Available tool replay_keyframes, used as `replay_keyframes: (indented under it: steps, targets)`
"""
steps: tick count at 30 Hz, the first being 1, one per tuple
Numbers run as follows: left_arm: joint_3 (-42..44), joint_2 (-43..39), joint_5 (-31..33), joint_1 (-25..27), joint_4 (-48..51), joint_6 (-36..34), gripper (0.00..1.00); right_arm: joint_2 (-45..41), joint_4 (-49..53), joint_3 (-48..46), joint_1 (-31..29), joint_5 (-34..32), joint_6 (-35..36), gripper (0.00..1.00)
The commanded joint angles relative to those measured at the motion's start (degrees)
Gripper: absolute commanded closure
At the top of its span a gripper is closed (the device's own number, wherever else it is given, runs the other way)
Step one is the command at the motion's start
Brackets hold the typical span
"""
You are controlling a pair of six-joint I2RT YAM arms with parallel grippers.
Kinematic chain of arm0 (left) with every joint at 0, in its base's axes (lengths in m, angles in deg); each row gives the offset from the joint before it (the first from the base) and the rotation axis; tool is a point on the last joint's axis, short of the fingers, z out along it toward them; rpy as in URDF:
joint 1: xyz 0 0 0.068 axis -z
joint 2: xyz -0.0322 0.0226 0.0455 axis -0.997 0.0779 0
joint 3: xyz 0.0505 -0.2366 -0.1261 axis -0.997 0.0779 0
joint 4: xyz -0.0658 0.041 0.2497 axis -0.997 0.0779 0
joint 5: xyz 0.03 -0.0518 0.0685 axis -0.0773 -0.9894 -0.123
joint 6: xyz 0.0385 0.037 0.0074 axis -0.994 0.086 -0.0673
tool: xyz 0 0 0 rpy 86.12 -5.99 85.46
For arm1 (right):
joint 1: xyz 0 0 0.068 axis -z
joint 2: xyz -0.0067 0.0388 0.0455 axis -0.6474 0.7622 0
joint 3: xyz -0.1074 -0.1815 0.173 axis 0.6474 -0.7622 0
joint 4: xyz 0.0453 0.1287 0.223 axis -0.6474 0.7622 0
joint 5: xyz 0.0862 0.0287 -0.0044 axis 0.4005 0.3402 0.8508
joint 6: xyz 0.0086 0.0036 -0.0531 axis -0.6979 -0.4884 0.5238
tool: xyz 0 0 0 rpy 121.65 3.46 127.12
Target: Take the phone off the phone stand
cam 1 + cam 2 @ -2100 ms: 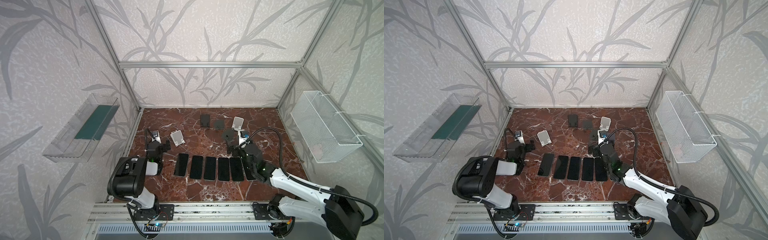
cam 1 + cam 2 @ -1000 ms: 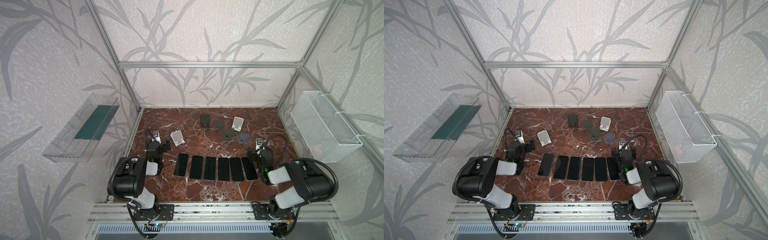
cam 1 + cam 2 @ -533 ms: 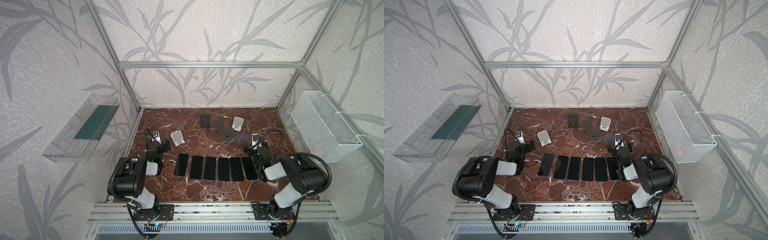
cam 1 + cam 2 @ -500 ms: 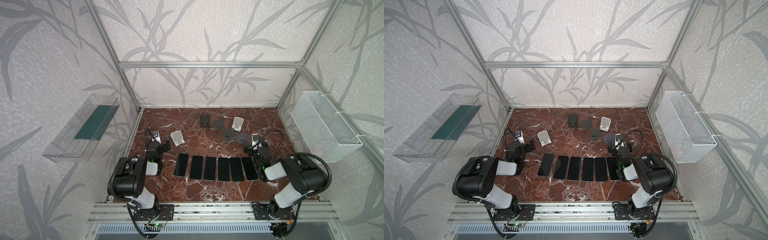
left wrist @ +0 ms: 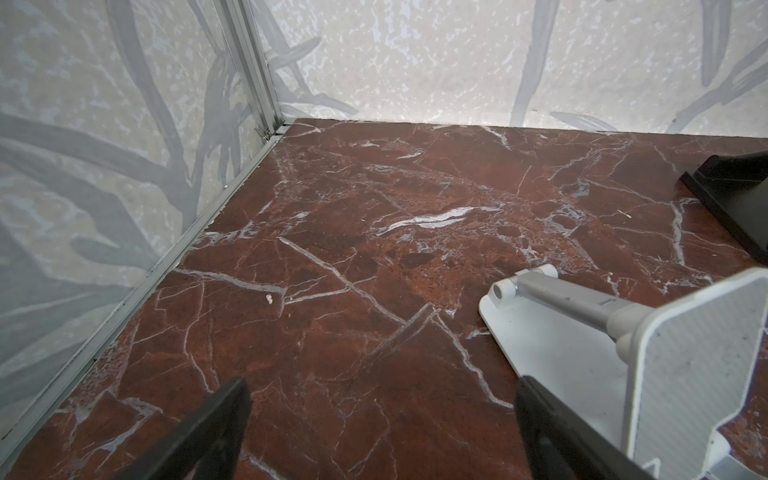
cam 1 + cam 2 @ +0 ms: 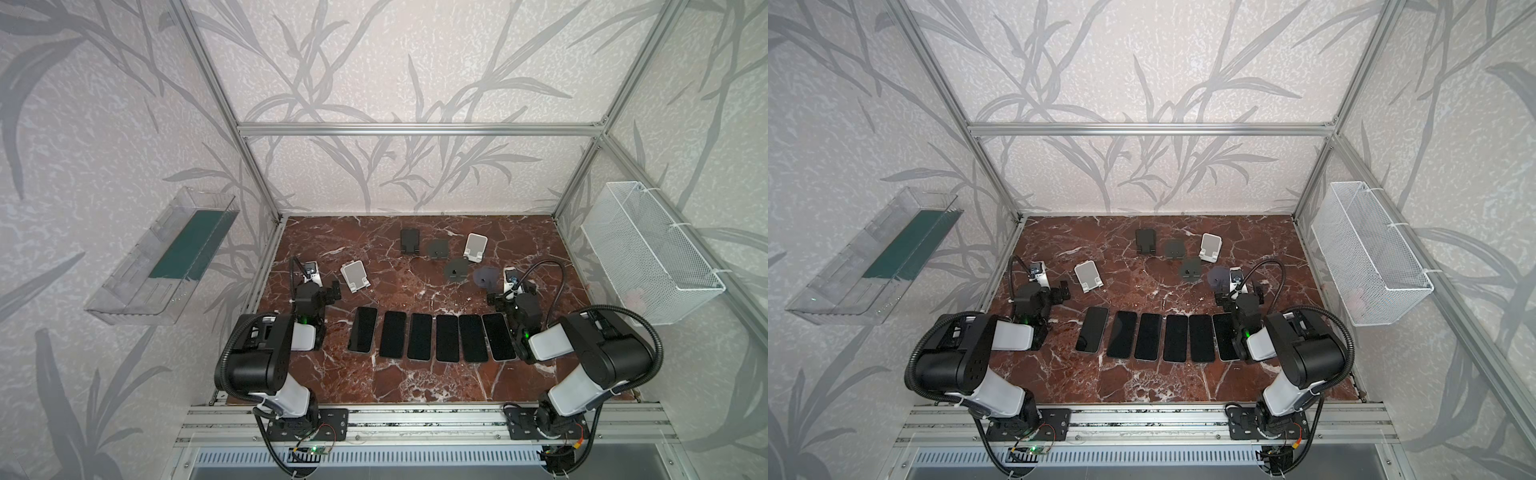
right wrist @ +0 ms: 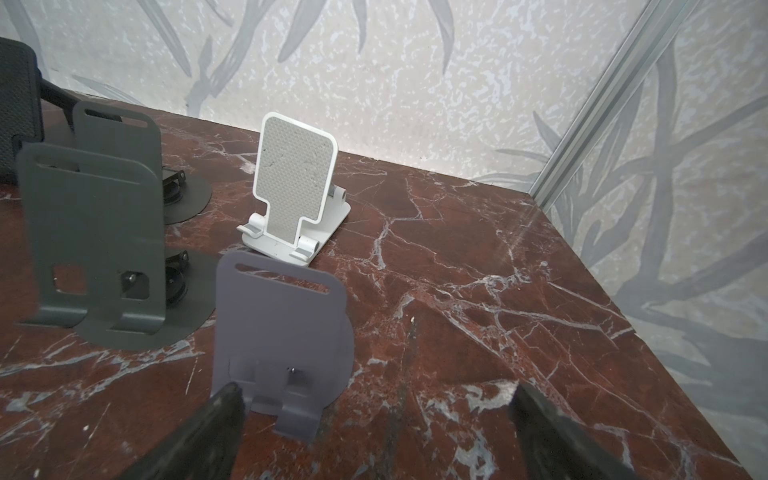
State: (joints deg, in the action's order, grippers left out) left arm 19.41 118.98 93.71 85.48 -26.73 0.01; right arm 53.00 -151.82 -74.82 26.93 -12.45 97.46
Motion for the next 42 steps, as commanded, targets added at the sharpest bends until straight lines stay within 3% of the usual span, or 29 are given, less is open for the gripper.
replay_keyframes:
  steps: [1,42]
  targets:
    - [-0.65,-0.28,0.22,-0.06,-0.54,-0.65,0.01,0.00,-1.14,0.59,0.06,-0.67,0.51,0.01]
    - [-0.66,-0.28,0.21,-0.05,-0.50,-0.64,0.01,-0.18,-0.26,1.07,0.07,-0.57,0.52,0.01]
